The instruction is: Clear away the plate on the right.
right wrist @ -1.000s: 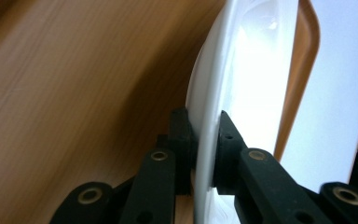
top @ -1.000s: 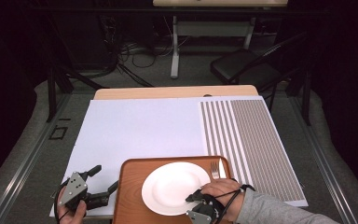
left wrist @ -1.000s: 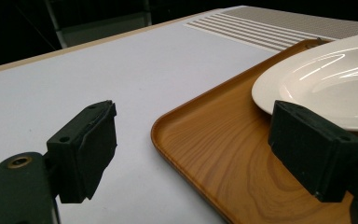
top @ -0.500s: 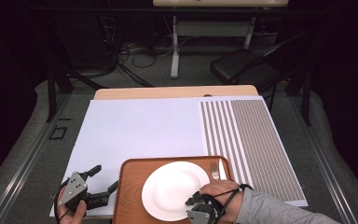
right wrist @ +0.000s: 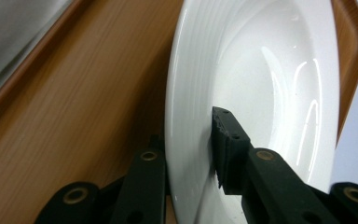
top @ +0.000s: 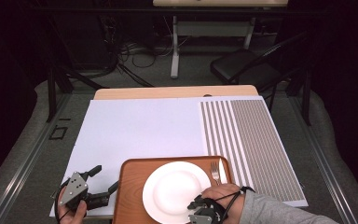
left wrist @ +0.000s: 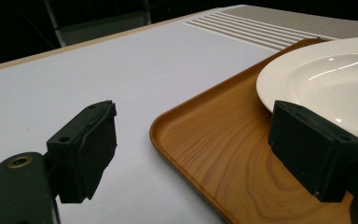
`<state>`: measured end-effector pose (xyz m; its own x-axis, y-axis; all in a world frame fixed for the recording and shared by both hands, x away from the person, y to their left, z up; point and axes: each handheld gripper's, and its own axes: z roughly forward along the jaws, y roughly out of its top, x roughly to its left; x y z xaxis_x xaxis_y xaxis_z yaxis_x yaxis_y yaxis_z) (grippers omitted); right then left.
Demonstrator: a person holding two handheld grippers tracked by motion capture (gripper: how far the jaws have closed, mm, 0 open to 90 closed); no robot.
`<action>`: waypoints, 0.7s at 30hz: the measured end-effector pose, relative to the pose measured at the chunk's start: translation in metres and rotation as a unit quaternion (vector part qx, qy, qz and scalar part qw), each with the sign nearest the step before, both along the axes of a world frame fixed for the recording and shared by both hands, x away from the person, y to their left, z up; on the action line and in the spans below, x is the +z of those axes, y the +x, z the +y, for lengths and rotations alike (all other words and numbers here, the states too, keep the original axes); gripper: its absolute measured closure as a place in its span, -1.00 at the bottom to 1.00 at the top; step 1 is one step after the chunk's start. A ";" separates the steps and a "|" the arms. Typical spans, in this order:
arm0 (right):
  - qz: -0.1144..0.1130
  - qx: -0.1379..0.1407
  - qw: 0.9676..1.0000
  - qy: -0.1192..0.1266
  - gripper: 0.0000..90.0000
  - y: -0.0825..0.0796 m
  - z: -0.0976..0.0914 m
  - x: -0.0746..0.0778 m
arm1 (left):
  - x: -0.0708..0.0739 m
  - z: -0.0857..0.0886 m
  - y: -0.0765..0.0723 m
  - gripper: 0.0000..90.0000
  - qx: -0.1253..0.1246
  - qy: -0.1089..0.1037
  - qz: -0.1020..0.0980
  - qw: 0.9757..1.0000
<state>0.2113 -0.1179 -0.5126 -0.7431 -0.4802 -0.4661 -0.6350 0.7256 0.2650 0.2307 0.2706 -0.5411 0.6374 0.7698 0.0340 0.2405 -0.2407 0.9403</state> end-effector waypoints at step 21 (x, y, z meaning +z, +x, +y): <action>0.024 0.002 0.999 -0.030 0.30 0.000 -0.009 -0.017 | 0.000 -0.001 0.000 -0.65 -0.002 0.002 0.000 1.000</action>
